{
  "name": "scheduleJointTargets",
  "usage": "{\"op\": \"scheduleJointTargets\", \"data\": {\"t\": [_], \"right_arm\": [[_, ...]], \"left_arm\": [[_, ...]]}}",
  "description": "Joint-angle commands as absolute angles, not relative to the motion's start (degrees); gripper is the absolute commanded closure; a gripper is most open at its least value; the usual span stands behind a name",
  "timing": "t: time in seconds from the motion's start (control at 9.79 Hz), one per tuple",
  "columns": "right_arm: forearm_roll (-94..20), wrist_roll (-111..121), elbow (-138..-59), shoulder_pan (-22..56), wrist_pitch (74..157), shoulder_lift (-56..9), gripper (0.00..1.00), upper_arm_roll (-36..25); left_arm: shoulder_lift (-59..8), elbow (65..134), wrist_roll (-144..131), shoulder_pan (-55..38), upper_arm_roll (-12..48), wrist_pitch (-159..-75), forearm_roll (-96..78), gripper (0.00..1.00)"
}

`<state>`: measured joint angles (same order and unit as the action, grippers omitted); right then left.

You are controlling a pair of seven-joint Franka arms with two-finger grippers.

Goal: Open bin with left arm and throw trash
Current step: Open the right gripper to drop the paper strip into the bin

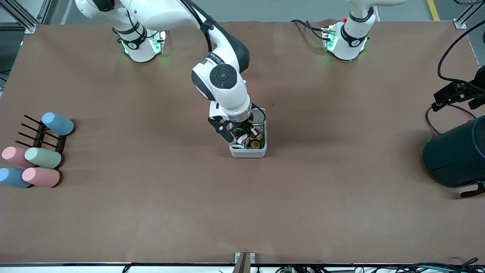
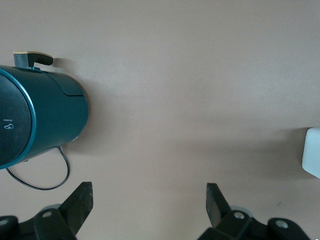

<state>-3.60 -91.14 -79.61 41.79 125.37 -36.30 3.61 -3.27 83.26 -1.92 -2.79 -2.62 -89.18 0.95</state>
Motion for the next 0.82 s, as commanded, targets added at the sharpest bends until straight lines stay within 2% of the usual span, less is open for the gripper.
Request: {"op": "scheduleJointTargets", "data": {"t": [0.0,0.1,0.2,0.51,0.72], "right_arm": [[-4.39,-91.58,-79.01,41.92,124.89,-36.65,0.85,3.25],[-4.39,-91.58,-79.10,41.66,124.81,-36.56,0.75,3.25],[-4.48,-91.76,-79.10,41.40,124.80,-36.56,0.46,3.25],[-4.48,-91.76,-79.01,41.05,124.37,-36.39,0.44,3.16],[-4.48,-91.67,-78.66,39.74,120.88,-35.86,0.44,2.99]], "left_arm": [[-3.16,82.79,-1.76,-2.37,-2.37,-88.77,0.35,0.00],[-3.16,82.79,-1.76,-2.37,-2.37,-88.77,0.35,0.00],[-3.16,82.79,-1.84,-2.46,-2.37,-88.77,0.35,0.00],[-3.16,82.79,-1.85,-2.46,-2.37,-88.77,0.35,0.00],[-3.16,82.79,-1.85,-2.46,-2.37,-88.77,0.35,0.00]]}}
